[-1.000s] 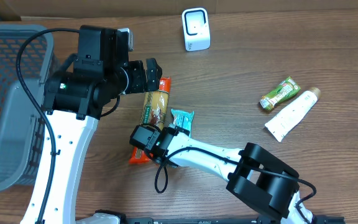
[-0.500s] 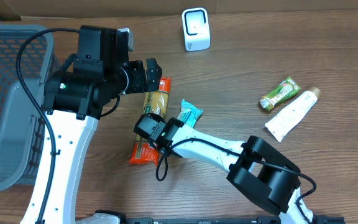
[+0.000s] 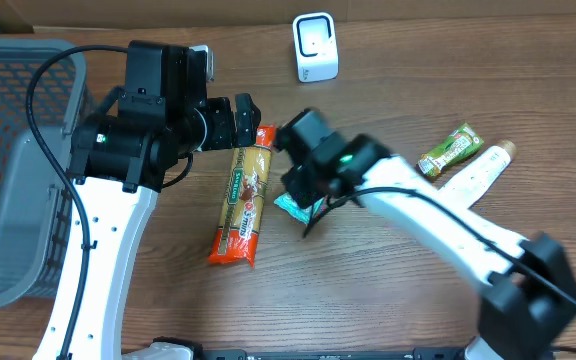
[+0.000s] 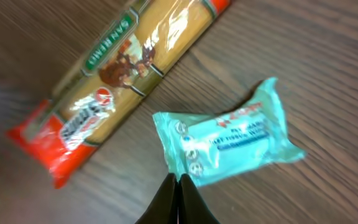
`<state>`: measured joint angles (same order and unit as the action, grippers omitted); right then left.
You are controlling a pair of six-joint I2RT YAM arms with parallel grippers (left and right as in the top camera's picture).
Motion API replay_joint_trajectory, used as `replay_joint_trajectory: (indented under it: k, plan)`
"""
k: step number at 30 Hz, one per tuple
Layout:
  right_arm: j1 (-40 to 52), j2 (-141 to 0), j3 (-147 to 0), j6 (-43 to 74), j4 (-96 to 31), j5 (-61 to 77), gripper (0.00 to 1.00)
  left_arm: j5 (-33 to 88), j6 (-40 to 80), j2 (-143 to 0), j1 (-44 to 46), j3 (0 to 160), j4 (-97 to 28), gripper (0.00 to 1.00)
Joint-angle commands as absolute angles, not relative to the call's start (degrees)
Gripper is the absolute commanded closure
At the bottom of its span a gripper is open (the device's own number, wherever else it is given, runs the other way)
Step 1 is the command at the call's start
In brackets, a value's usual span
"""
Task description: Scan the item barcode
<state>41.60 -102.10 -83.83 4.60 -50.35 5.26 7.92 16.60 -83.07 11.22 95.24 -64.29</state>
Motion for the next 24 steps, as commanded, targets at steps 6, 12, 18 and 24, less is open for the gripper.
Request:
replay_joint_trajectory:
  k: [6,12,18,24]
  plan:
    - [40.4,-102.6,-83.5,12.4,-51.5,7.3,0.12,8.4,16.8,-83.2,11.3,95.5,-64.1,0.0]
    - [38.2,-106.3,-81.3,41.6,-50.1,-2.8,0.0,8.4,16.8,-83.2,11.3,95.5,-64.1,0.01]
    - [28.8,-106.8,-76.9,39.8,-41.5,11.3,0.1,8.4,16.8,-83.2,11.3,95.5,-64.1,0.0]
    - [24.0,-106.9,-72.1,39.7,-33.3,21.1,0.16,8.4,16.8,-83.2,11.3,95.5,-64.1,0.0]
